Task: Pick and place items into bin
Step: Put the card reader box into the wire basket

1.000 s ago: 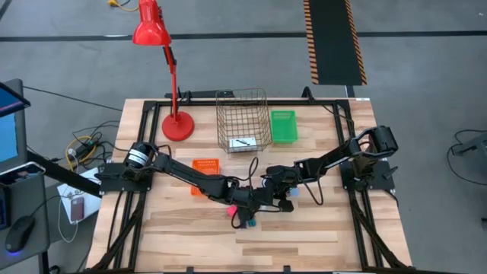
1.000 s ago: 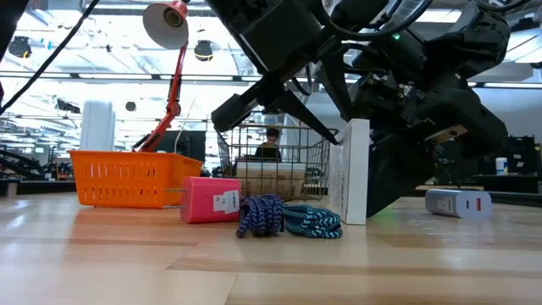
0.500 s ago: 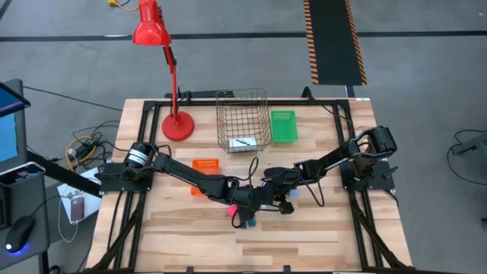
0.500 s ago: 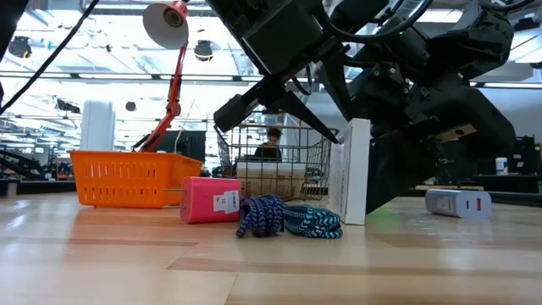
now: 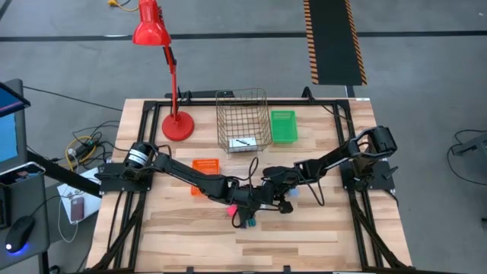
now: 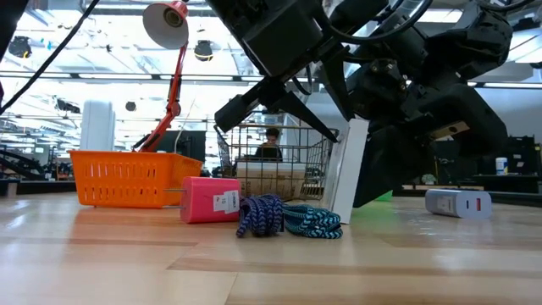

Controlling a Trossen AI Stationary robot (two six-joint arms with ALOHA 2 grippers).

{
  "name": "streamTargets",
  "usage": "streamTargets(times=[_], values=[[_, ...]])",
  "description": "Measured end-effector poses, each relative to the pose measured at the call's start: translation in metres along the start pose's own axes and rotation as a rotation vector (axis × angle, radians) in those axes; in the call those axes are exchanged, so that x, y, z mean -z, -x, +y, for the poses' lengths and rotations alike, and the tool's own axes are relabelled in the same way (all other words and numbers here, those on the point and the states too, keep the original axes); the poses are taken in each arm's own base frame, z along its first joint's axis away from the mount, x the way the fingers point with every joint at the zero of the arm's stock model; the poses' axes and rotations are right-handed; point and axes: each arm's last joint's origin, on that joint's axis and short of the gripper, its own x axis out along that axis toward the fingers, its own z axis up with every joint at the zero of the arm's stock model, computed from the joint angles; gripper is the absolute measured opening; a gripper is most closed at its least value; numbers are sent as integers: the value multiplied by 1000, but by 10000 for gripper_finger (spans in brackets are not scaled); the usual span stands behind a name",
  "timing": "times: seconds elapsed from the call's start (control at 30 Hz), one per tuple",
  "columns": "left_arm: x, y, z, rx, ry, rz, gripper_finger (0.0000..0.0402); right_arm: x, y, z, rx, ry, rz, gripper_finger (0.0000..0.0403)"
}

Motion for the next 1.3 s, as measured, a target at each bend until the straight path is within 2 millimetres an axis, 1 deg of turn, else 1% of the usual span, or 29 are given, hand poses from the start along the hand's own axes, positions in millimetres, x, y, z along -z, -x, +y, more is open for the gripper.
streamTargets(times=[0.17, 0.5, 0.7, 0.93, 1.3], values=[[0, 0, 0, 0, -15, 0, 100, 0, 0, 0, 0, 0, -1, 0], [0, 0, -1, 7, 20, 28, 100, -1, 0, -1, 28, 0, -2, 0], [-1, 1, -3, 22, 9, 49, 100, -1, 1, -1, 28, 1, -4, 0], [-6, 4, -5, 38, -5, 77, 100, -9, 0, -2, 28, -1, 7, 0], [-11, 7, -5, 33, 1, 115, 100, -16, 0, -1, 26, 0, 12, 0]])
